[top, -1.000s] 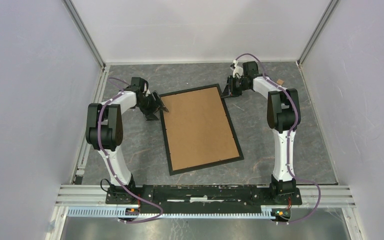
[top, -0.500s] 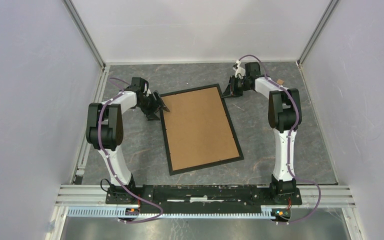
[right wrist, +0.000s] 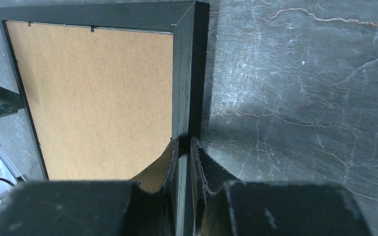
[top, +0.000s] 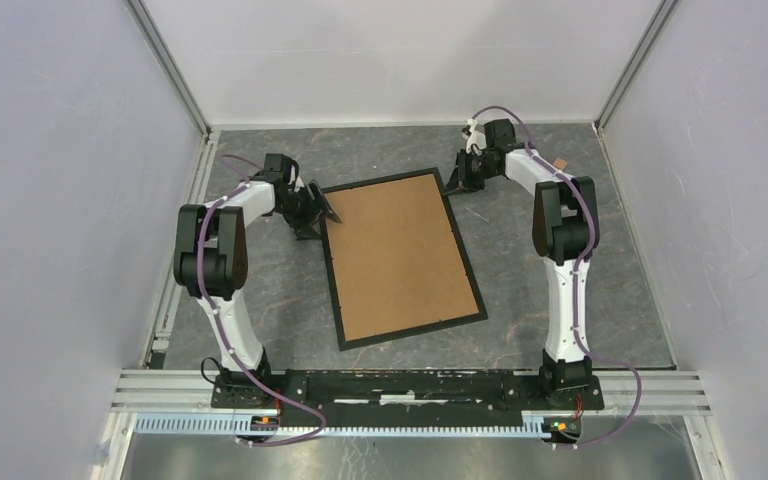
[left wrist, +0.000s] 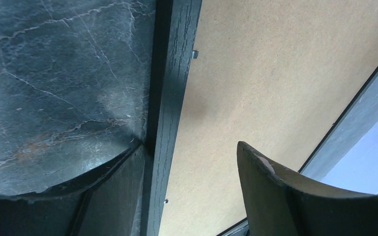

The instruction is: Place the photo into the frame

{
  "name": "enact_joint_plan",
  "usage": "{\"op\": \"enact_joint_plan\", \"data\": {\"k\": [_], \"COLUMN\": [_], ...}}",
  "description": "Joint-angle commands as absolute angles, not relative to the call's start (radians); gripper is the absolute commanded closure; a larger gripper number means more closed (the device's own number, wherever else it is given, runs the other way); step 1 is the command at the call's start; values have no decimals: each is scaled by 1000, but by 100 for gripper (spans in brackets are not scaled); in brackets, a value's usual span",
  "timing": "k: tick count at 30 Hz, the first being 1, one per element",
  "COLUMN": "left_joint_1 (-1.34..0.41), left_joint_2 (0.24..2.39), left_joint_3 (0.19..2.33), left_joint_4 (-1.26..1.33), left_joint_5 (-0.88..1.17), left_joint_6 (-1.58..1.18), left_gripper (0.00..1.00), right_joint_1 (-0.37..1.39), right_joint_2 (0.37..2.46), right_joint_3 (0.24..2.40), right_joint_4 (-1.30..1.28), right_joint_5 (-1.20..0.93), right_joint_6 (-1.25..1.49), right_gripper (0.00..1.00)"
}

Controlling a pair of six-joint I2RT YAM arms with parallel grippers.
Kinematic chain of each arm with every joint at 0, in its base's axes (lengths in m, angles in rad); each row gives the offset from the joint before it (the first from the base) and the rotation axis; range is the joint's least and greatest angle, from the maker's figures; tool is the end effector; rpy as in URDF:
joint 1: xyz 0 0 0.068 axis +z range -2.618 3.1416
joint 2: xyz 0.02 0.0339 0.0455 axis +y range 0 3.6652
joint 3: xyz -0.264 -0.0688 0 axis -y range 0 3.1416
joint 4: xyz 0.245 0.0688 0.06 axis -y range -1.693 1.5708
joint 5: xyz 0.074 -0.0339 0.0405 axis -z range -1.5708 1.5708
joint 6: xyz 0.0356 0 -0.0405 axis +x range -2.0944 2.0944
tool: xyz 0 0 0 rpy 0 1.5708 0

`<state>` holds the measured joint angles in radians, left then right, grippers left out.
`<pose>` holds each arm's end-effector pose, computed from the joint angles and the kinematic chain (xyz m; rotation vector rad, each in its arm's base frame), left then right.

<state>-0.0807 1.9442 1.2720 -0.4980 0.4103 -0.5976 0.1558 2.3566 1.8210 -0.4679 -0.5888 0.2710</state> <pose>0.3846 -0.0453 0.1555 -0.6030 2.7451 -0.7407 0.4946 0.0977 0.1393 -0.0787 2.5732 0.9182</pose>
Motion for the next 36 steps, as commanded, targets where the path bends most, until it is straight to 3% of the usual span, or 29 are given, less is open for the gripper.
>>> {"op": "enact_joint_plan", "data": {"k": [1,21,32,36], "left_joint_1": [-91,-92,-92,-92], "left_joint_2": [1967,1976,1995,1995], "left_joint_3": [1289,1296,1302,1304], "left_joint_4": [-484,-484,-480,-480], "left_joint_5": [422,435,436,434], "left_joint_6": [-599,-598,-600,-599], "left_gripper": [25,25,24,24], "right_joint_1": [186,240,288,326], "right_joint_2": [2440,2506,2565,2595], "right_joint_3": [1838,1882,1979,2033], "right_joint_4": [-574,-611,-730,-787], "right_joint_5": [-387,-399,-212,-150], "right_joint_6": [201,195,147,117], "right_gripper": [84,78,77,72]}}
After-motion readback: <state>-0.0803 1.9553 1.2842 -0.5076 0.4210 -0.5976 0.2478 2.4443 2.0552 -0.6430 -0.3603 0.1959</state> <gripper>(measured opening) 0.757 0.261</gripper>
